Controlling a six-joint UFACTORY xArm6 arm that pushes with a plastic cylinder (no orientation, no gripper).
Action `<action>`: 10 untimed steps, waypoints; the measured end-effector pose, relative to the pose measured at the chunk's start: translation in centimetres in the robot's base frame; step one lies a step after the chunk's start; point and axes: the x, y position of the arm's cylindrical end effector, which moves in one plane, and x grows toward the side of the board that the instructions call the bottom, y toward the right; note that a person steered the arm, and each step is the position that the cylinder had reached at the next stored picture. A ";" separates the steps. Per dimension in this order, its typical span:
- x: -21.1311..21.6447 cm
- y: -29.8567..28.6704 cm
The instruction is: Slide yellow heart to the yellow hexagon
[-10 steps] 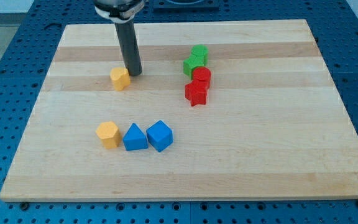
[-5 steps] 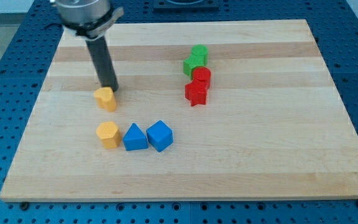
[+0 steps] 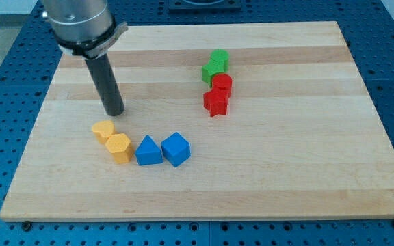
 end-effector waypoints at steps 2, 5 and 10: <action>2.8 -2.5; 1.2 -1.9; 5.6 -1.9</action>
